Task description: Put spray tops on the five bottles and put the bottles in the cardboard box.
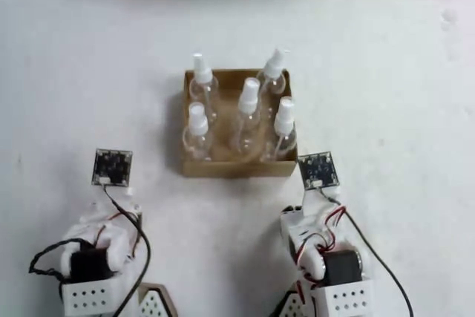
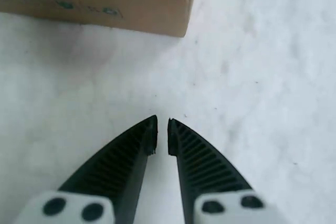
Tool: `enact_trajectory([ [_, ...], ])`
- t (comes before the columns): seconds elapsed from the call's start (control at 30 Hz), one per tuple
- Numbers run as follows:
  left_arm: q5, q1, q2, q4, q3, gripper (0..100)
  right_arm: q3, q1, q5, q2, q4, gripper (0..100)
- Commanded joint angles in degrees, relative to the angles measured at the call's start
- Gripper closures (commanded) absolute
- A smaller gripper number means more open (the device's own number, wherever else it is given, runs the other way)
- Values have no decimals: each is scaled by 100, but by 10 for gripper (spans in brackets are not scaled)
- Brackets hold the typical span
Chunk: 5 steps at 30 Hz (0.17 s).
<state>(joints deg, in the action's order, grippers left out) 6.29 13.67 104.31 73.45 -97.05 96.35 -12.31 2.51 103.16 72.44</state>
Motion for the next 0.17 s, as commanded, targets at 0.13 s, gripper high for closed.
enact_trajectory([
  [0.13,-62,-66,48,35,9,972,53,48,70,31,22,978],
])
